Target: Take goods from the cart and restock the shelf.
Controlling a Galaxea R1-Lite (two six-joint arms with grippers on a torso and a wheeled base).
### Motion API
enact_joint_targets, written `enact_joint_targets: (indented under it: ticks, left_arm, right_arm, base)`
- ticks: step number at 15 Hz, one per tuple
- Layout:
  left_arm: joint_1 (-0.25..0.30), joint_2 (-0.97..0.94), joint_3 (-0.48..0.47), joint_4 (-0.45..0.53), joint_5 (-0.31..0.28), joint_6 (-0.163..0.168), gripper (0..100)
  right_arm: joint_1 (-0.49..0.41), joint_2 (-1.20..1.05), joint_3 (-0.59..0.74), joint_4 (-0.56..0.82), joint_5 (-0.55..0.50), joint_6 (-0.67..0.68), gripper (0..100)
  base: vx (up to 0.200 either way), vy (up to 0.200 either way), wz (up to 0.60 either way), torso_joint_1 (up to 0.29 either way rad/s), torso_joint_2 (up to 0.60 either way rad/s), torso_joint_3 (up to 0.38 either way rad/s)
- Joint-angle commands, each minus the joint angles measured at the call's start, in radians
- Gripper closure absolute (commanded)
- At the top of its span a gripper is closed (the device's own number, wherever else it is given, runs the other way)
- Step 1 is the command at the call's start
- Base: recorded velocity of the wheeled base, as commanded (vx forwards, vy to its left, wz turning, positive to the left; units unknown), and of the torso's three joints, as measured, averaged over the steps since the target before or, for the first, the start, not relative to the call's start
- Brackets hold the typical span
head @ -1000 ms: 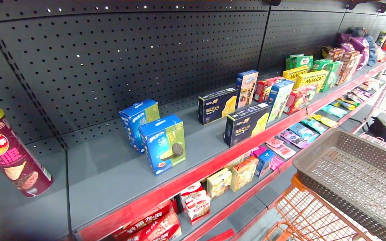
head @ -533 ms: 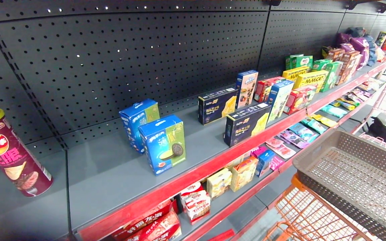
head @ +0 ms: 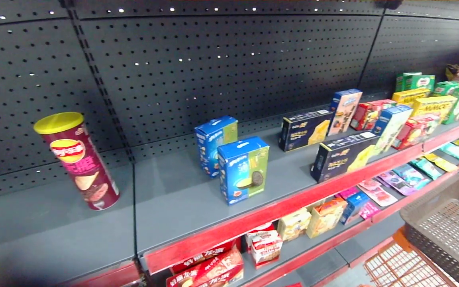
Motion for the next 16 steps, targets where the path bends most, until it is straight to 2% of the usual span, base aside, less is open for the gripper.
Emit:
enact_joint_targets:
  ticks: [1, 12, 16]
  left_arm:
    - [0.0, 0.0, 0.0, 0.0, 0.0, 0.0, 0]
    - [0.0, 0.0, 0.0, 0.0, 0.0, 0.0, 0]
    - [0.0, 0.0, 0.0, 0.0, 0.0, 0.0, 0]
  right_arm:
    - [0.004, 0.002, -0.004, -0.001, 0.0, 0.0, 100]
    - [0.016, -0.027, 0.01, -0.001, 0.02, -0.019, 100]
    - [0.018, -0.038, 0.013, -0.001, 0.022, -0.022, 100]
  base:
    - [0.0, 0.0, 0.0, 0.0, 0.0, 0.0]
    - [0.0, 0.0, 0.0, 0.0, 0.0, 0.0]
    - [0.0, 0.0, 0.6, 0.001, 0.0, 0.005]
